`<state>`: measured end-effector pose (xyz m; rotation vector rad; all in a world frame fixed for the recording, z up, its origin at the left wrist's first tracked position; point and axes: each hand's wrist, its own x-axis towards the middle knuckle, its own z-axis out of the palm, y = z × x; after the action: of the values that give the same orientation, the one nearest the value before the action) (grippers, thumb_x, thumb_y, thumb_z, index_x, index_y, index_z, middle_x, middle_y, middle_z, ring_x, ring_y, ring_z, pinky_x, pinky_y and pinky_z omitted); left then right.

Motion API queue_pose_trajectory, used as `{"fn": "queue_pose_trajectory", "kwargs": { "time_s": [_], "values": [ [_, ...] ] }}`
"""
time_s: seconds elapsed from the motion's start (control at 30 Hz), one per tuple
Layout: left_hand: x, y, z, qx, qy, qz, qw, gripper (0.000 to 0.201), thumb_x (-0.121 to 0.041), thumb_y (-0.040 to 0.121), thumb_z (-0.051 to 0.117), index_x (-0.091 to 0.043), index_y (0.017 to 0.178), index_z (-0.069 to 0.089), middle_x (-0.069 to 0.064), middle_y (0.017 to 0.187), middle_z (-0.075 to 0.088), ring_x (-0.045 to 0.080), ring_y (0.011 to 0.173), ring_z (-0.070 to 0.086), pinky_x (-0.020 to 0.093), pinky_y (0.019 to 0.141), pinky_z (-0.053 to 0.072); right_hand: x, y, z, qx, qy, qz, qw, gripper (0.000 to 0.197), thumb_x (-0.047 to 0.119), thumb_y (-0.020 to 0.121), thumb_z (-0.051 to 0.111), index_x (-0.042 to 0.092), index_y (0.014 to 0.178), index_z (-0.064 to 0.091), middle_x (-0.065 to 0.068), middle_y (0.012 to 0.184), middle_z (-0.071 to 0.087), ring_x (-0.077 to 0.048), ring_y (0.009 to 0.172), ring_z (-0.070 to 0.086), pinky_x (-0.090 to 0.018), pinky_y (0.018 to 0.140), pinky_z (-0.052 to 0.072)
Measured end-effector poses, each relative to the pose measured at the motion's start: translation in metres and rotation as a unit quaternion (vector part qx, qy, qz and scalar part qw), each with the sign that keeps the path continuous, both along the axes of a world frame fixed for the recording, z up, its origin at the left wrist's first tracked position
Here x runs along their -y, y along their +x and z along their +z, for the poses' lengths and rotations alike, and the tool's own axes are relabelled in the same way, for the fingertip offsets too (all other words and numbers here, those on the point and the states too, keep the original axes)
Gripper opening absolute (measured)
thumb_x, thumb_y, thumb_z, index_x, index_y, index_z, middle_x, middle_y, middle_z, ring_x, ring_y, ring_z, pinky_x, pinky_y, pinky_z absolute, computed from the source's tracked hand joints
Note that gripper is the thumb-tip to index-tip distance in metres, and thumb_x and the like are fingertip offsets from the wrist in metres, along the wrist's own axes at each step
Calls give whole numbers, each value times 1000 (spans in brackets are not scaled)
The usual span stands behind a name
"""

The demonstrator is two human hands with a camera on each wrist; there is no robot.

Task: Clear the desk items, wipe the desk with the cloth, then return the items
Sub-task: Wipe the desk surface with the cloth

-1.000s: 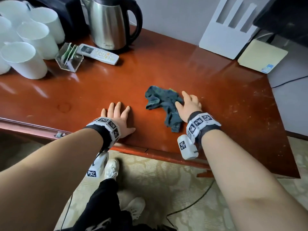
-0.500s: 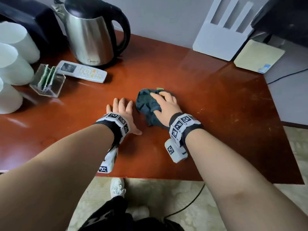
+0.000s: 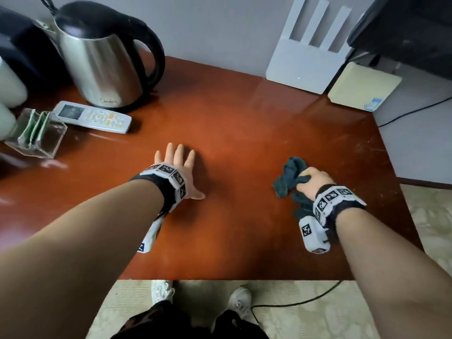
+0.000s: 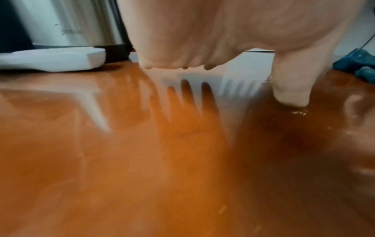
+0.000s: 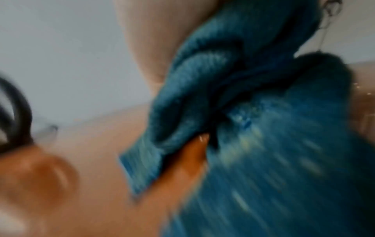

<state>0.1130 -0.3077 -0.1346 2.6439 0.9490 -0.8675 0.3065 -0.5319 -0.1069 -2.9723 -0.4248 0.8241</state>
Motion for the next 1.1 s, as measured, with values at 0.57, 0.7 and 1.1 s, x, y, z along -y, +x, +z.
{"fn": "queue_pose_trajectory", "kwargs": {
  "time_s": [0.57,0.7,1.1],
  "values": [
    [22,34,-17,-29,-42,46,998,131,-72,64,64,-19,146,-24,10,152,-32,31,141,-27,52,114,-10,-101,12,-44,5,24,345,938,60,24,100,35,33,149,1,5,159,-4,-20,146,-10,-41,118,1],
    [21,36,-16,-42,-47,48,997,132,-72,64,64,-20,145,-26,9,151,-34,32,140,-29,53,114,-11,-74,58,-42,21,23,214,976,64,24,100,36,25,150,-3,1,160,-2,-22,147,-6,-39,119,6],
    [22,35,-13,-40,-43,40,997,131,-73,64,63,-20,146,-24,8,151,-35,32,141,-27,53,114,-8,27,41,10,-76,149,55,984,63,11,90,59,18,145,30,-6,140,46,-25,128,45,-34,106,37]
  ]
}}
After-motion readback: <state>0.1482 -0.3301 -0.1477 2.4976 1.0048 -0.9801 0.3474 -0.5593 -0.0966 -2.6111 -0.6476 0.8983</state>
